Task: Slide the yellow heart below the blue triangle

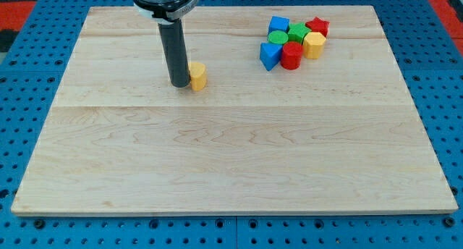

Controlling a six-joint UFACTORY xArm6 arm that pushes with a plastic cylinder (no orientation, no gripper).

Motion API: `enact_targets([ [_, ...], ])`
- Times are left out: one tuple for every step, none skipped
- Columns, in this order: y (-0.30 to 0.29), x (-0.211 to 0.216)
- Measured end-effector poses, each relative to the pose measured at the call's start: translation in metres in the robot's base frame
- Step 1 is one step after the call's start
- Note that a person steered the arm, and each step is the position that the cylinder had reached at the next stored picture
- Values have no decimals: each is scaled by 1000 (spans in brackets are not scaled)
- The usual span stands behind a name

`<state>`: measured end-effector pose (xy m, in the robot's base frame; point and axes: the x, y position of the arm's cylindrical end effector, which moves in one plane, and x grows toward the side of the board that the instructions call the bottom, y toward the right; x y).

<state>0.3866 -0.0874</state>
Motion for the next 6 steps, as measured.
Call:
enact_targets([
  [0,-16],
  [16,-16],
  [34,-16],
  [47,-16],
  [62,-16],
  [78,-16],
])
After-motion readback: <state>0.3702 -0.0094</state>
